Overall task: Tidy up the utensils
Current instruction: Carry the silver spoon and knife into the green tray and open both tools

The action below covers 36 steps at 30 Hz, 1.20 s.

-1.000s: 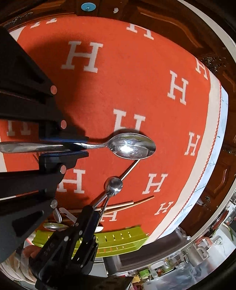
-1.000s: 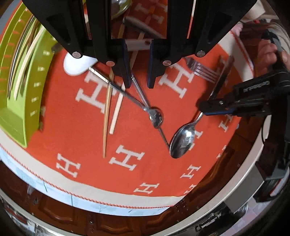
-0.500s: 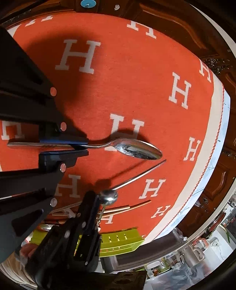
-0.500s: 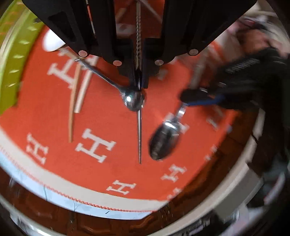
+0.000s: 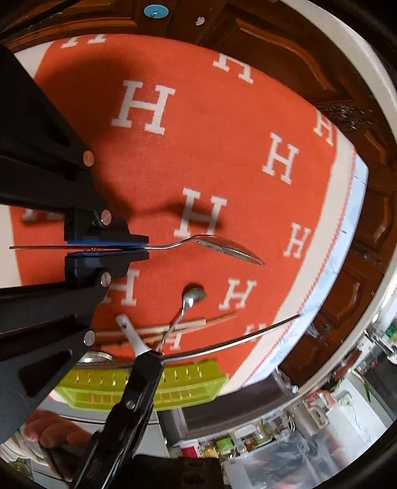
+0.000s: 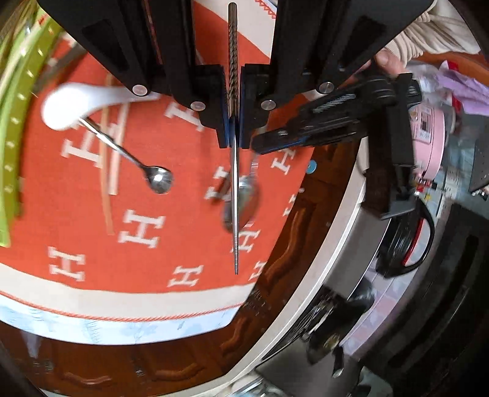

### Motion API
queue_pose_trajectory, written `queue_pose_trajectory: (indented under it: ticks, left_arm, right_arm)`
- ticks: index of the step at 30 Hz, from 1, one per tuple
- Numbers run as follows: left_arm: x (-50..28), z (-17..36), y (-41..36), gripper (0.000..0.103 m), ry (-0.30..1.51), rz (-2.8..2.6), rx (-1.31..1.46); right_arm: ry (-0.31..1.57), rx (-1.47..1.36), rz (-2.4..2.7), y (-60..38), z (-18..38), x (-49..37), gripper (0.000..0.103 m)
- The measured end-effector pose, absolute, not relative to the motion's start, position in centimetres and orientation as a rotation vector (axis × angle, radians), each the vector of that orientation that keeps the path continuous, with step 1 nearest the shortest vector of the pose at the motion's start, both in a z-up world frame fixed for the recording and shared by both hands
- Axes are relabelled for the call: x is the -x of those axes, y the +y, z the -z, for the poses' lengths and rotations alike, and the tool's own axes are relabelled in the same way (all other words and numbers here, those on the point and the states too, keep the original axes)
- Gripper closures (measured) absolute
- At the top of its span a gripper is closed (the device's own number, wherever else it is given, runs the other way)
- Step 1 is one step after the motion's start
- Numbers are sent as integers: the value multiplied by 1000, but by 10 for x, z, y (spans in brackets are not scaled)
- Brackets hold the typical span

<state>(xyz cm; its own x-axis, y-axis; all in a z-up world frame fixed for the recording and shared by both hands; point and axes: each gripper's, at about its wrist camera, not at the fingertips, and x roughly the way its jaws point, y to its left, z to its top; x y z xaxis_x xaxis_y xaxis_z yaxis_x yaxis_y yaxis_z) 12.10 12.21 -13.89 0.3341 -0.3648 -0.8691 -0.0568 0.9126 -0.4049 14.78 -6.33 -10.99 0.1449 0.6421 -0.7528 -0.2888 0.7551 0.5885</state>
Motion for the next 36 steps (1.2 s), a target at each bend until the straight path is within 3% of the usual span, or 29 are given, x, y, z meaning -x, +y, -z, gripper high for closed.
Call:
queue_pose_trajectory:
  ticks: [7,15,28,33,36]
  left_arm:
    - [-108,92,76,103,1171,328,335]
    - [-110,70,-28,103,1189,486,263]
    - [-141,112,-146,102,1306,480,207]
    - [-134,104,-148,81,1285,473,169]
    - [-128,92,-140,78,1244,462,127]
  right_arm:
    - [1203,-382,-487,-145,88,-111,97]
    - [1174,-400,-252,-248,79,-69,97]
    - [1220,-286,-96,-323,112,-80,94]
    - [1187,-290,-117,-331,114,-78,86]
    - [1175,-298,-123,-328,112,-74,85]
